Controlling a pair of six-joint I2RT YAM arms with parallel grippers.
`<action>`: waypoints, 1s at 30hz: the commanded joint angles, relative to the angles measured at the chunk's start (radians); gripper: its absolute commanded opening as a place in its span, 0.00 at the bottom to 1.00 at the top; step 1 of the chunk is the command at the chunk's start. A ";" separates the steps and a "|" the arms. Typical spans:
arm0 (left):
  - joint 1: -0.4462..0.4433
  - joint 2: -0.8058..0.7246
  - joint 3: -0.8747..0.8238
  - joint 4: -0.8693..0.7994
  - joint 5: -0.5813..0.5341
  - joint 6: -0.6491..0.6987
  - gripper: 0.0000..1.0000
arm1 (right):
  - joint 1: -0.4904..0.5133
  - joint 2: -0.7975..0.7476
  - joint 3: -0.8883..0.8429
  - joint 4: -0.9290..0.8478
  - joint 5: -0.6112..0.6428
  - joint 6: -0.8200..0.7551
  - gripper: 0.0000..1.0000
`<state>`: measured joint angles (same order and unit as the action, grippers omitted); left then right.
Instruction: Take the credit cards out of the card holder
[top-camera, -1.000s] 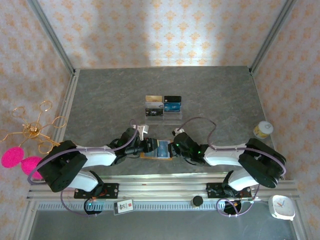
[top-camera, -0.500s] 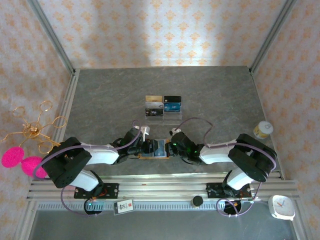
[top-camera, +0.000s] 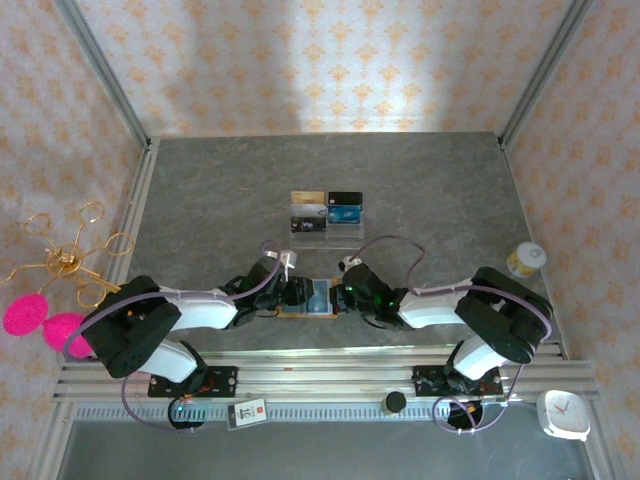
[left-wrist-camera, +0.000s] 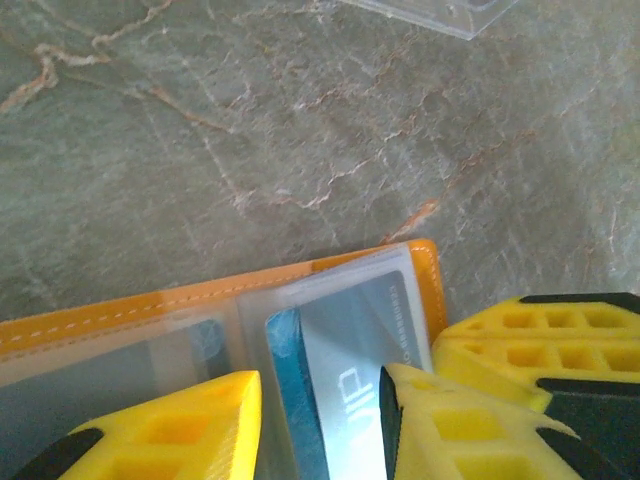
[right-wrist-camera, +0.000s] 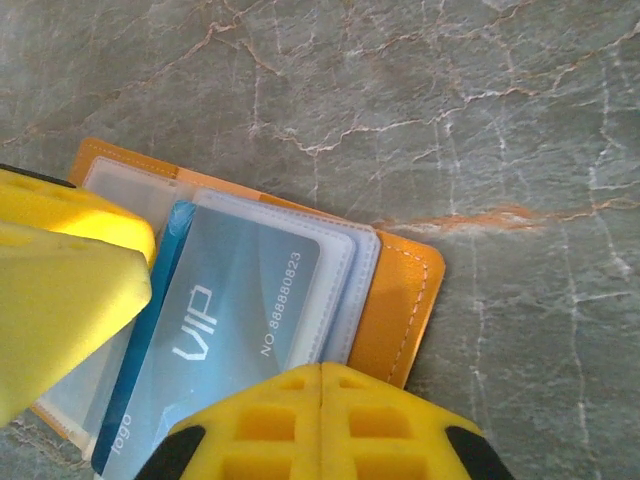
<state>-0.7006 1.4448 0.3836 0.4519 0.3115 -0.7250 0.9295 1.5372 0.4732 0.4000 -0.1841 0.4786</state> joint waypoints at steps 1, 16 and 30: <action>0.002 0.031 -0.022 0.012 0.013 -0.001 0.37 | 0.002 0.037 -0.019 -0.018 -0.061 0.009 0.01; 0.032 0.037 -0.097 0.168 0.083 -0.085 0.18 | 0.003 0.043 -0.021 -0.028 -0.048 0.017 0.00; 0.041 0.035 -0.141 0.243 0.101 -0.108 0.00 | 0.006 0.056 -0.011 -0.031 -0.062 0.013 0.00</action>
<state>-0.6579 1.4734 0.2722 0.6598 0.3820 -0.8211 0.9283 1.5623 0.4732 0.4442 -0.2123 0.4862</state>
